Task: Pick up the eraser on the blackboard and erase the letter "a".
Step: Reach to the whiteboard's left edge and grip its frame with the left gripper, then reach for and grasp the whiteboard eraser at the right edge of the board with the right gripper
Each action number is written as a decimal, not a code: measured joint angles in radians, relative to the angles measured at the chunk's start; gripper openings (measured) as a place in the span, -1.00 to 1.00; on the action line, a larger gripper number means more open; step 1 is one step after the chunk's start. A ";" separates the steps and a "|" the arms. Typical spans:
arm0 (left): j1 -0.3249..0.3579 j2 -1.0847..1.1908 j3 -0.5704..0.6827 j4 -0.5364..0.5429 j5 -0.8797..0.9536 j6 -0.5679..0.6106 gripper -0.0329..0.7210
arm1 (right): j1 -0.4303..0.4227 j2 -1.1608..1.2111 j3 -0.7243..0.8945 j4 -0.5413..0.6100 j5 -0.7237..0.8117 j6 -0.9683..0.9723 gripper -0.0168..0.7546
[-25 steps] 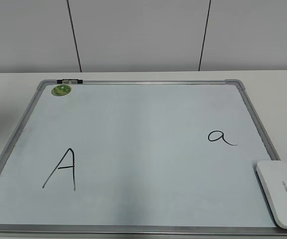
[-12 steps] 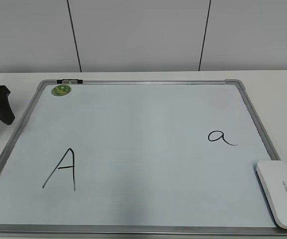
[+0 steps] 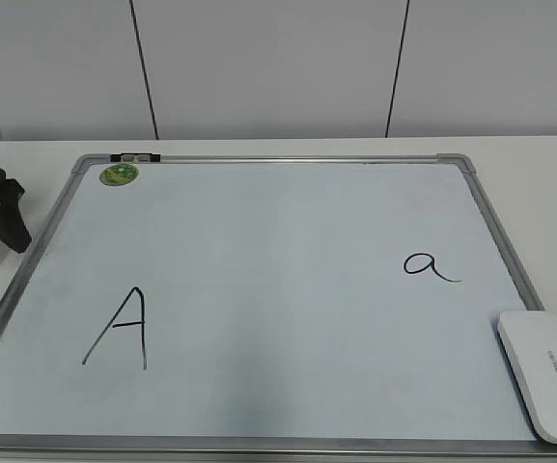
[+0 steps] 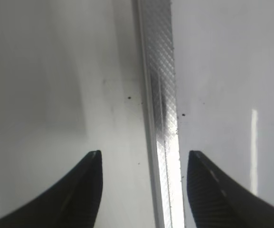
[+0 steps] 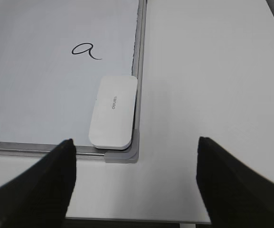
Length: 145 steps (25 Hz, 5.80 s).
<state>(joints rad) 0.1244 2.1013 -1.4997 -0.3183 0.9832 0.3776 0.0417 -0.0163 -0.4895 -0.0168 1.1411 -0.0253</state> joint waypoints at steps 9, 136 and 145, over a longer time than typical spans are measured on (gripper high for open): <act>0.000 0.030 -0.004 -0.045 -0.010 0.023 -0.04 | 0.000 0.000 0.000 0.000 0.000 0.000 0.56; 0.000 0.091 -0.023 -0.077 -0.001 0.020 -0.82 | 0.014 1.624 -0.349 0.128 -0.347 -0.039 0.66; 0.000 0.091 -0.023 -0.077 -0.001 0.020 -0.82 | 0.014 1.691 -0.349 0.148 -0.371 -0.039 0.66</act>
<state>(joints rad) 0.1244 2.1918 -1.5226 -0.3953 0.9818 0.3977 0.0558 1.6748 -0.8383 0.1312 0.7700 -0.0640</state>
